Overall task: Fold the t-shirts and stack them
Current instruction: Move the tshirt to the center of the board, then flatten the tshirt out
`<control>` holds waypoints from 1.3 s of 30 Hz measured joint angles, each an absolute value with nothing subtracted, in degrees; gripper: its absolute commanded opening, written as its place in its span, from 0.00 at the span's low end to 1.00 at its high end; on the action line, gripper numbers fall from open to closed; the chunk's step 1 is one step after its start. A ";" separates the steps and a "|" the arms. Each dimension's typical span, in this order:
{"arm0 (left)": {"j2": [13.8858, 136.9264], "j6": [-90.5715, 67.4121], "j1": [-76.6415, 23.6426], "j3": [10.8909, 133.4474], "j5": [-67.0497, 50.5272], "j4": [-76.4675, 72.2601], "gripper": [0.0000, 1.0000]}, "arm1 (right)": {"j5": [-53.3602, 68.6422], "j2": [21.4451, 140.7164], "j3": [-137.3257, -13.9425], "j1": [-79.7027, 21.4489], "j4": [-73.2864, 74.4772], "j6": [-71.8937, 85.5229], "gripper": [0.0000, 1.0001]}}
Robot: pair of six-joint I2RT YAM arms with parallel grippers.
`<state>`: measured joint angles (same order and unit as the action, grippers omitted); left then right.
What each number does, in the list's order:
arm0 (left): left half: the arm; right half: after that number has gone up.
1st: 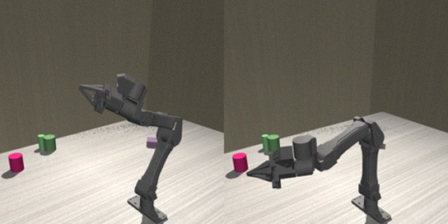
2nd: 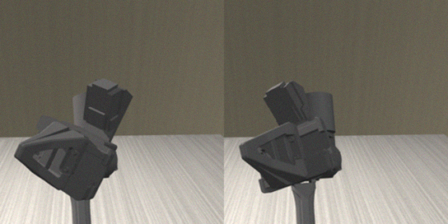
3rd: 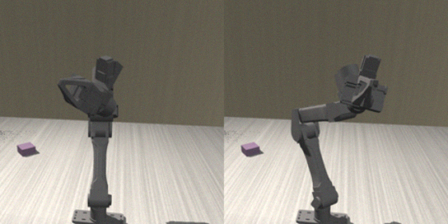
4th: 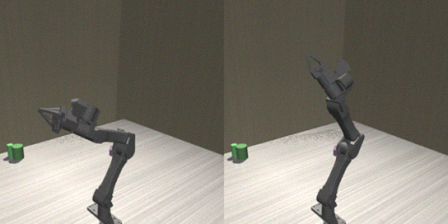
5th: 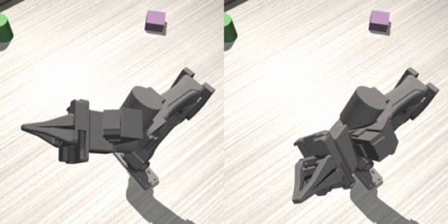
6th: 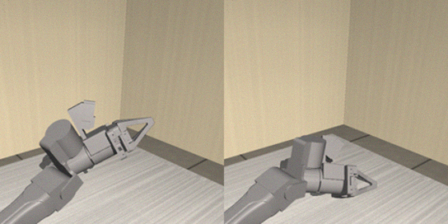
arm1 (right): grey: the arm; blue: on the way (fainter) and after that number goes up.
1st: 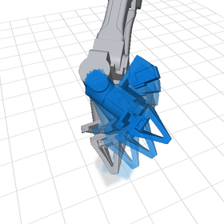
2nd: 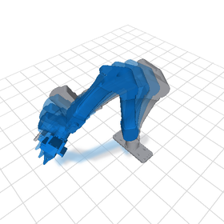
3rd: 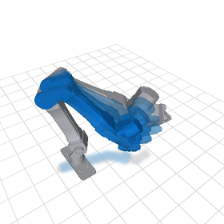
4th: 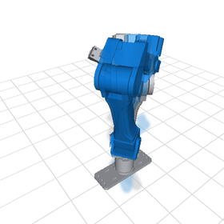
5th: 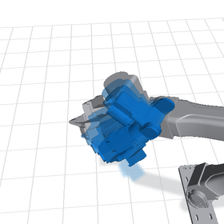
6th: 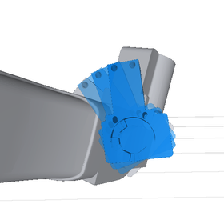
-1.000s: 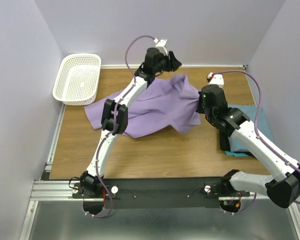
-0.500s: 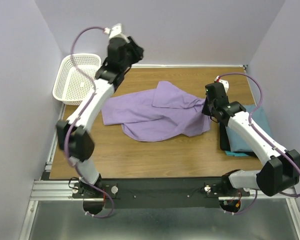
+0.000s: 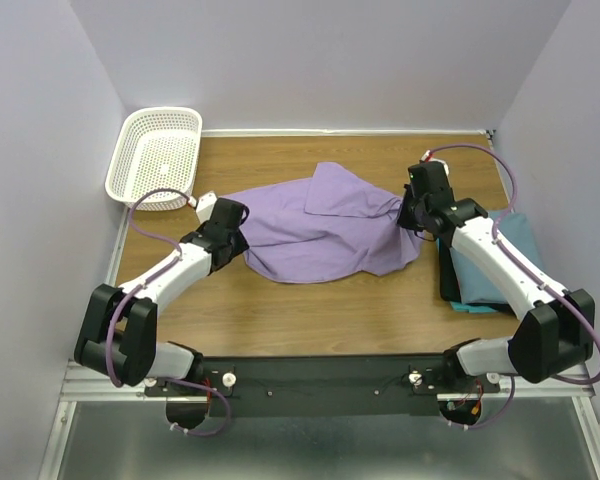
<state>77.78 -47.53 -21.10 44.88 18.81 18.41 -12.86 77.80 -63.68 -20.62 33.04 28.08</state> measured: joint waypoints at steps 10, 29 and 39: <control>83.64 -48.60 -18.31 47.70 20.16 14.50 0.58 | -10.92 77.71 -63.37 -20.62 32.23 28.08 0.01; 101.08 -49.28 -14.31 60.77 20.18 11.46 0.00 | -9.10 75.66 -62.19 -20.62 31.22 28.05 0.00; 102.13 -48.42 -13.17 72.66 23.79 15.70 0.41 | -8.86 74.43 -62.13 -20.62 31.11 28.05 0.00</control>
<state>102.13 -48.42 -13.17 72.66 23.79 15.70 -8.86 74.43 -62.13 -20.62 31.11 28.05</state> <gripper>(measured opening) 0.297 0.006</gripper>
